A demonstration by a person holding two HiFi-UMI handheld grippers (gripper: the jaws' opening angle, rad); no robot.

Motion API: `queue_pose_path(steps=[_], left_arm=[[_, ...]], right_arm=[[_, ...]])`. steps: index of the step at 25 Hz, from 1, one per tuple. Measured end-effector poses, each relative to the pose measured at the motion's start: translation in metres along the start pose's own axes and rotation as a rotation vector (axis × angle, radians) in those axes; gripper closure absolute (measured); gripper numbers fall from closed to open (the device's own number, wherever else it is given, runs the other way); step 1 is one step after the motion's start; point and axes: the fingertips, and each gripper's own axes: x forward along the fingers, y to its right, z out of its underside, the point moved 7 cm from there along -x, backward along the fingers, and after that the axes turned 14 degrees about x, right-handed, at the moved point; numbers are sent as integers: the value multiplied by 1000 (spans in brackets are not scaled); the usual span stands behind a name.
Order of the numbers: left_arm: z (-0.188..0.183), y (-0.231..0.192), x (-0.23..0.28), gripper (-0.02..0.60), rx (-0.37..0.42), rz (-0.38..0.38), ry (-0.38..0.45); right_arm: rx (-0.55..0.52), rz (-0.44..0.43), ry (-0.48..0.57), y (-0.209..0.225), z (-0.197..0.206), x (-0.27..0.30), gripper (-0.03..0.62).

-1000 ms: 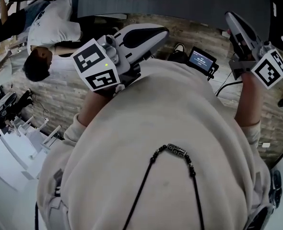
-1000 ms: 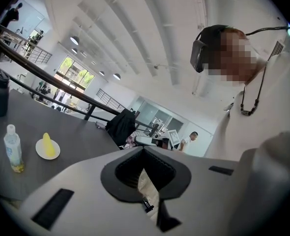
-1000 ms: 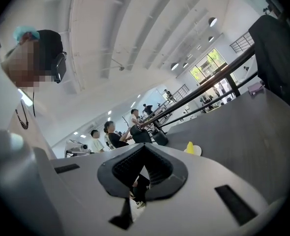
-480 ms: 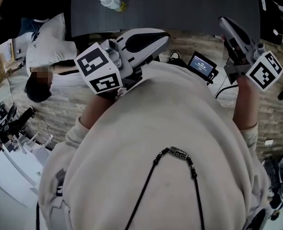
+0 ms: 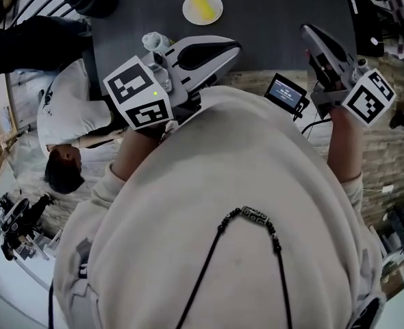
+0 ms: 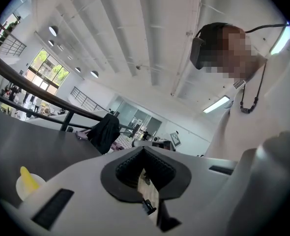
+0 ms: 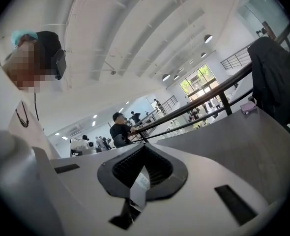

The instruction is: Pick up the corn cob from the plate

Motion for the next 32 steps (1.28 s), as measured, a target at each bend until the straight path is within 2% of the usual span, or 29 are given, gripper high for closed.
queue_pose_path(steps=[4,8,13,17,23,29,32], left_arm=[[1,-6,1,578,-23,51,1],[1,-23,-6,578,-48,113,0],[-4,-31,-14,580,47,263,-36],[-7,-40,-17,580,76,298,-46],[-11,-55,-18,580,2,221,1],[-32,-84,-20,579,-40,39,22],[-35,-92,-26,579,-72,-26,20]], right_arm=[[-40,25,7,-13,-10,5,579],[-3,75,4,-11,-12,21,579],[63,74,14,-16,-26,43,579],[62,107,12,-18,-34,50,579],[11,127,-62,-10,-40,63,579],[35,71,-139,14,-68,97,579],[-8,25,-184,14,-77,119,579]])
